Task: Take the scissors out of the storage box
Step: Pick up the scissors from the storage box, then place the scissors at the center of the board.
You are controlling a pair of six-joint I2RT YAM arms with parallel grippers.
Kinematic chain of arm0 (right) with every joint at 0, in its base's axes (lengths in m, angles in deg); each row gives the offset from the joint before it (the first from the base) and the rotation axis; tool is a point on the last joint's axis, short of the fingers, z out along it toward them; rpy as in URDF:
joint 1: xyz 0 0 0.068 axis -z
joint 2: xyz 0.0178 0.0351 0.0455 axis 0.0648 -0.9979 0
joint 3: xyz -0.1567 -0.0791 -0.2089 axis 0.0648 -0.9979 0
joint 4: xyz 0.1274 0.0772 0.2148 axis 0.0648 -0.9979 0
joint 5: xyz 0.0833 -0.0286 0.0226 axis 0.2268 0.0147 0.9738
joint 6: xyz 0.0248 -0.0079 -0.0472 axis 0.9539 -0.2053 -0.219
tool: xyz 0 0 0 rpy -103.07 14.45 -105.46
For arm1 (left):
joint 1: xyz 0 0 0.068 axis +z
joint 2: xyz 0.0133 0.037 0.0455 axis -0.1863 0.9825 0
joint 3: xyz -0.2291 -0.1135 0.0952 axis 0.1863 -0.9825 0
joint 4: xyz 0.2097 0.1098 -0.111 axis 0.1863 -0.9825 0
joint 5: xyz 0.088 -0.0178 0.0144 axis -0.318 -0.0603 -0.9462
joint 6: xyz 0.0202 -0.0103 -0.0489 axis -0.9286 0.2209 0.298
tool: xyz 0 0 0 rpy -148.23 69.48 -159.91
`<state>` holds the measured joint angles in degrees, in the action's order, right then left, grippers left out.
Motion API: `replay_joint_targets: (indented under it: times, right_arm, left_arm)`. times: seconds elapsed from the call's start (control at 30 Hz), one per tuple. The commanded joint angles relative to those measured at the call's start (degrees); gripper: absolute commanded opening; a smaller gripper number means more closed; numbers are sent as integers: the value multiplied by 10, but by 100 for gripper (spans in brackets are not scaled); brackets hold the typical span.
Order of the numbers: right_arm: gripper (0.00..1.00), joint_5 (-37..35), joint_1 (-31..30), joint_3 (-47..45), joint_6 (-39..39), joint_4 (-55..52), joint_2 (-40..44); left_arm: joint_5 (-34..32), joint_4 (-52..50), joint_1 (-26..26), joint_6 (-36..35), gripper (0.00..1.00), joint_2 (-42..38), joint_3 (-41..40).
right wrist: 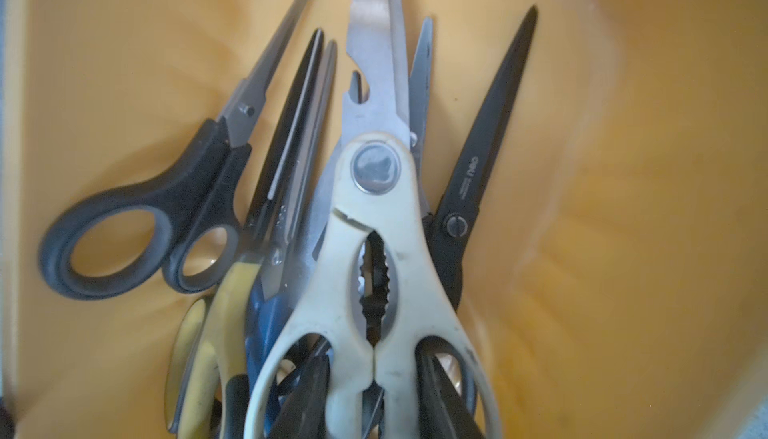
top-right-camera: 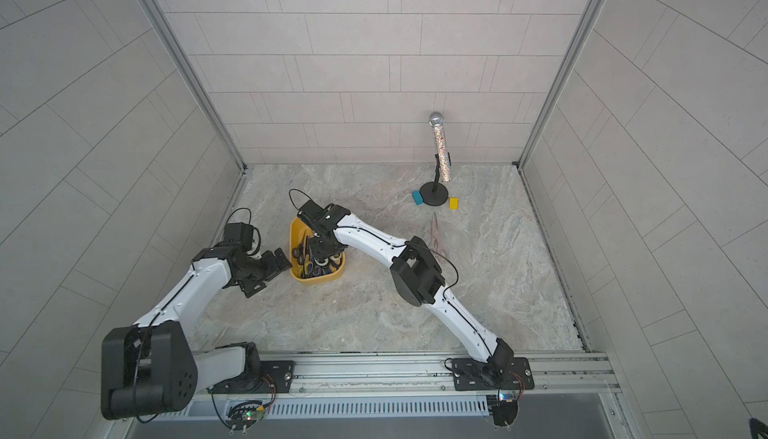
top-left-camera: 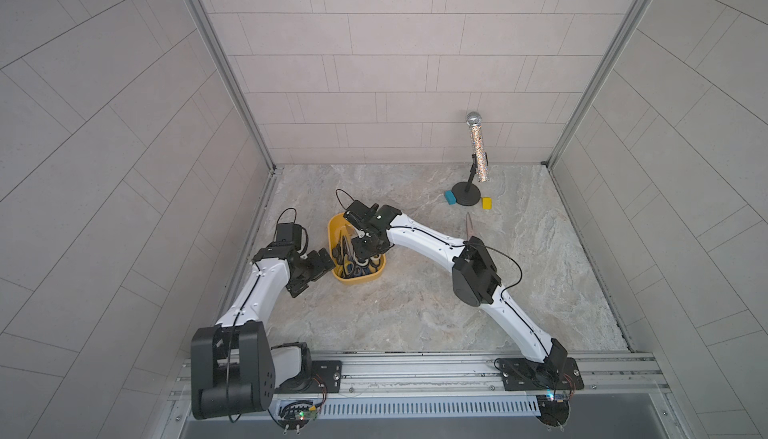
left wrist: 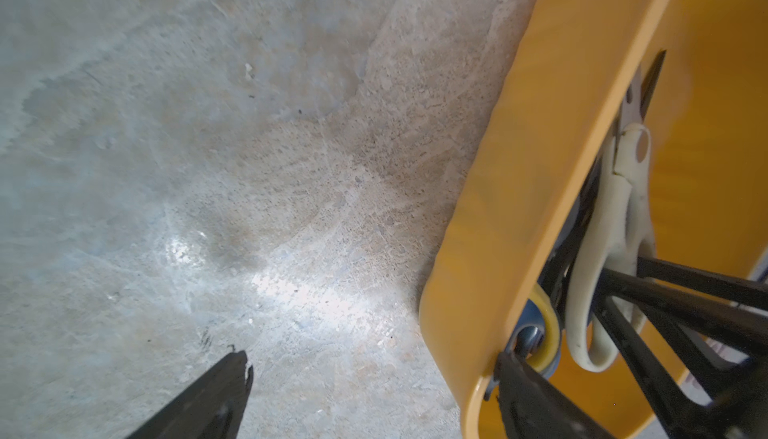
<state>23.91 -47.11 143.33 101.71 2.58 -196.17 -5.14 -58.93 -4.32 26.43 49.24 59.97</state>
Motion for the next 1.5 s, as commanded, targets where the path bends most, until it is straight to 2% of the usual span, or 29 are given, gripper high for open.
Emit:
replay_joint_targets:
  times: [0.0,0.33,0.5,0.77,0.93,1.17,1.3,1.47]
  right_arm:
    - [15,-8,4,14,5,-8,45]
    - [6,26,20,5,9,-10,105]
    - [0,40,25,-59,-2,15,150]
    - [0,76,40,-106,3,31,185]
    - [0,36,80,-200,4,36,261]
    - [0,-42,163,-414,18,92,378]
    - [0,-68,193,-480,17,113,391]
    - [0,-115,195,-524,26,146,380]
  left_arm:
    - [-19,-1,7,-14,99,-6,-5]
    - [-32,-2,19,-13,99,-19,-7]
    - [-40,-4,28,-16,99,-12,-4]
    - [-51,-4,28,-14,99,-19,-8]
    - [-42,4,28,-11,99,-7,-11]
    - [-12,15,28,15,99,0,-6]
    - [-1,17,28,36,98,-4,12]
    - [3,1,28,38,98,-5,38]
